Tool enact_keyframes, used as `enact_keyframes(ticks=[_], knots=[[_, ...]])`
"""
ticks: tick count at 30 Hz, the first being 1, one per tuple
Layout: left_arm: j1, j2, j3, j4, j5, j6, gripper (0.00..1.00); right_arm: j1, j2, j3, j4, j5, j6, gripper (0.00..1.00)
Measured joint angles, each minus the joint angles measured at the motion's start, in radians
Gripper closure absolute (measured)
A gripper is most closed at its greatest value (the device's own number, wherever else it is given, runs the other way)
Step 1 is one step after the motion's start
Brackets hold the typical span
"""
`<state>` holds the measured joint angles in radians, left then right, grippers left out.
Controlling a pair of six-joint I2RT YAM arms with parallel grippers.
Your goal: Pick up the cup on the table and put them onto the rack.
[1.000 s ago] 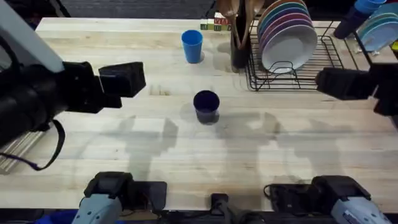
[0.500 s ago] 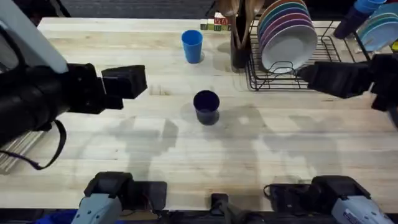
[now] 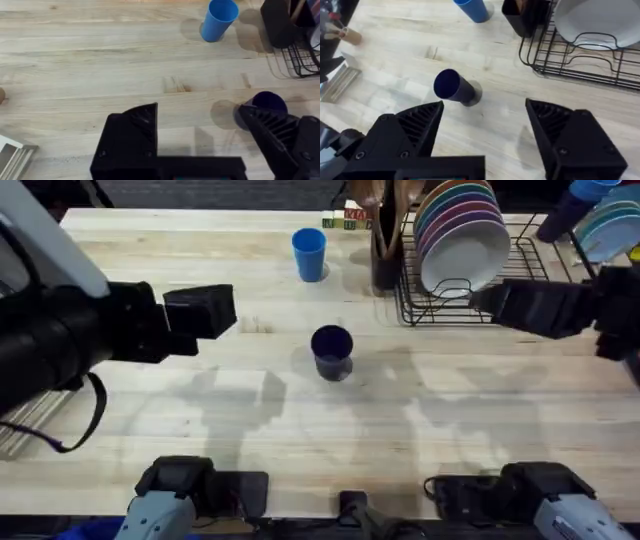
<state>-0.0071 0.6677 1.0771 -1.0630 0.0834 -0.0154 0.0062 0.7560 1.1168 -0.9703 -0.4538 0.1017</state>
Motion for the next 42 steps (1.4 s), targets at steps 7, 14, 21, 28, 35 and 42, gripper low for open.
enact_keyframes(ticks=[7,14,21,28,35,42], knots=[[0.000,0.000,0.000,0.000,0.000,0.000,0.007,0.097,0.078,0.002,0.013,-0.003,0.000,0.004],[0.000,0.000,0.000,0.000,0.000,0.000,0.007,0.269,0.227,0.002,0.090,0.009,0.003,0.004],[0.000,0.000,0.000,0.000,0.000,0.000,0.007,0.424,0.339,0.002,0.171,0.134,0.004,0.004],[0.000,0.000,0.000,0.000,0.000,0.000,0.008,0.501,0.397,0.002,0.229,0.193,0.004,0.004],[0.000,0.000,0.000,0.000,0.000,0.000,0.007,0.508,0.410,0.002,0.229,0.204,0.029,0.004],[0.000,0.000,0.000,0.000,0.000,0.000,0.008,0.508,0.410,0.002,0.216,0.207,0.071,0.004]])
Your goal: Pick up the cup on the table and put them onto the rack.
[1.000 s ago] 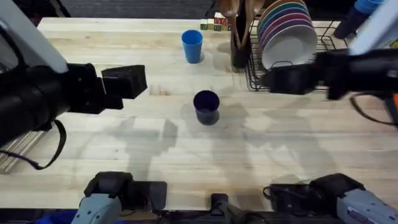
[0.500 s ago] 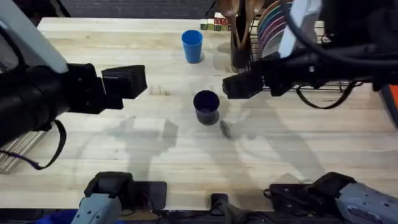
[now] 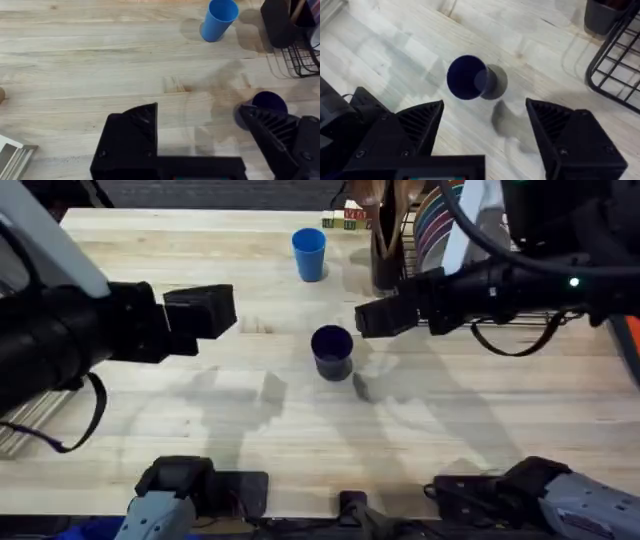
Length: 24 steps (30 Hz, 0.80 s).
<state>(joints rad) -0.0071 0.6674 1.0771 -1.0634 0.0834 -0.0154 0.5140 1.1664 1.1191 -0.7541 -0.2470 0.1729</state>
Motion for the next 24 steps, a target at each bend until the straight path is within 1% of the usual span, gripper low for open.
enact_keyframes(ticks=[6,10,13,14,16,20,24], knots=[[0.000,0.000,0.000,0.000,0.000,0.000,0.007,0.000,0.006,0.000,0.006,0.004,0.012,0.004],[0.000,0.000,0.000,0.000,0.000,0.000,0.007,0.014,0.048,0.000,0.016,0.029,0.015,0.004],[0.000,0.000,0.000,0.000,0.000,0.000,0.007,0.048,0.088,0.000,0.020,0.087,0.015,0.004],[0.000,0.000,0.000,0.000,0.000,0.000,0.007,0.089,0.120,0.000,0.032,0.149,0.015,0.004],[0.000,0.000,0.000,0.000,0.000,0.000,0.007,0.117,0.136,0.000,0.049,0.182,0.015,0.004],[0.000,0.000,0.000,0.000,0.000,0.000,0.008,0.150,0.163,0.000,0.075,0.214,0.015,0.004],[0.000,0.000,0.000,0.000,0.000,0.000,0.008,0.165,0.199,0.000,0.082,0.228,0.015,0.004]])
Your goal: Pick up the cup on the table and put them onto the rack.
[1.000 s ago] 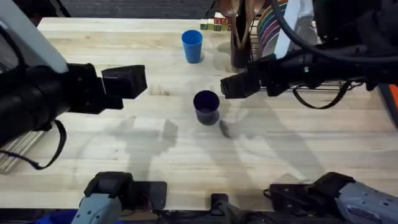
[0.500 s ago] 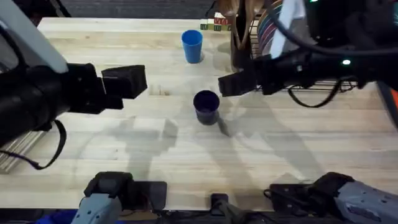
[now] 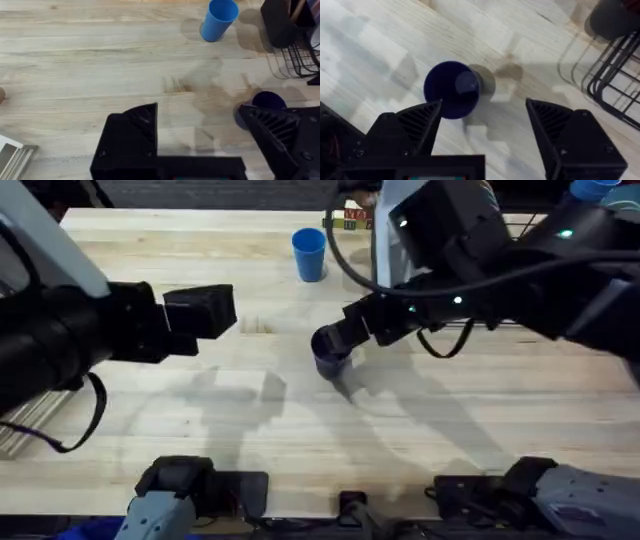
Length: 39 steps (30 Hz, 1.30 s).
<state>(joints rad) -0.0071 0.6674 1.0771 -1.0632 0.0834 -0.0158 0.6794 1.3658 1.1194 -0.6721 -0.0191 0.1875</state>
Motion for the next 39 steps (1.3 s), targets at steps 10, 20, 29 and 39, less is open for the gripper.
enact_keyframes(ticks=[10,20,29,39], knots=[[0.000,0.000,0.000,0.000,0.000,0.000,0.007,0.006,0.077,0.000,0.015,0.006,0.000,0.004],[0.000,0.000,0.000,0.000,0.000,0.000,0.007,0.006,0.150,0.000,0.052,0.008,0.000,0.005],[0.000,0.000,0.000,0.000,0.000,0.000,0.007,0.006,0.194,0.000,0.052,0.008,0.005,0.261],[0.000,0.000,0.000,0.000,0.000,0.000,0.008,0.006,0.194,0.005,0.057,0.008,0.011,0.969]])
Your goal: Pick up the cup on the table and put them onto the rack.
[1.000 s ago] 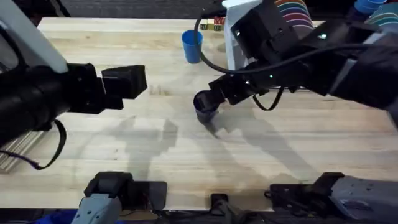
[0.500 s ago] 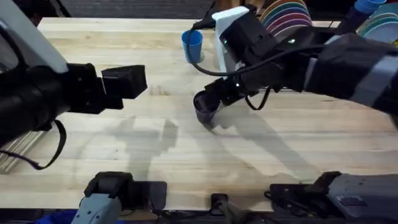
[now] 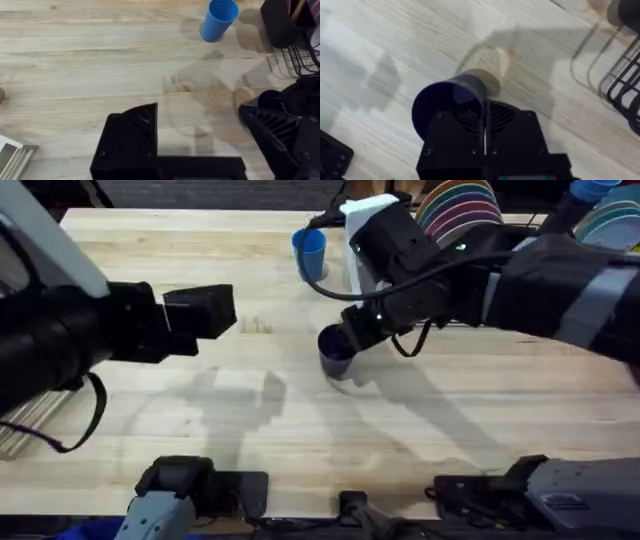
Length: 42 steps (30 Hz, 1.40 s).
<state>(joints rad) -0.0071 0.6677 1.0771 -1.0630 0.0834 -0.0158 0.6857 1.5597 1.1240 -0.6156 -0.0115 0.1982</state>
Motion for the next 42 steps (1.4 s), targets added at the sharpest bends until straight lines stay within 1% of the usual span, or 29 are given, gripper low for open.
enact_keyframes(ticks=[4,8,12,15,19,21,32,37,42], knots=[[0.000,0.000,0.000,0.000,0.000,0.000,0.007,0.001,-0.005,0.006,-0.004,0.001,-0.001,0.969],[0.000,0.000,0.000,0.000,0.000,0.000,0.007,0.001,-0.049,0.042,-0.030,0.001,-0.020,0.970],[0.000,0.000,0.000,0.000,0.000,0.000,0.007,-0.008,-0.105,0.137,-0.081,0.001,-0.031,0.970],[0.000,0.000,0.000,0.000,0.000,0.000,0.008,-0.043,-0.142,0.226,-0.125,0.001,-0.038,0.970],[0.000,0.000,0.000,0.000,0.000,0.000,0.008,-0.125,-0.176,0.318,-0.169,0.001,-0.042,0.970],[0.000,0.000,0.000,0.000,0.000,0.000,0.008,-0.172,-0.189,0.343,-0.178,0.003,-0.042,0.970],[0.000,0.000,0.000,0.000,0.000,0.000,0.007,-0.467,-0.216,0.359,-0.276,0.012,-0.058,0.970],[0.000,0.000,0.000,0.014,0.000,0.000,0.007,-0.543,-0.216,0.360,-0.283,0.012,-0.061,0.970],[0.000,0.000,0.000,0.021,0.000,0.000,0.007,-0.575,-0.216,0.359,-0.283,0.012,-0.064,0.970]])
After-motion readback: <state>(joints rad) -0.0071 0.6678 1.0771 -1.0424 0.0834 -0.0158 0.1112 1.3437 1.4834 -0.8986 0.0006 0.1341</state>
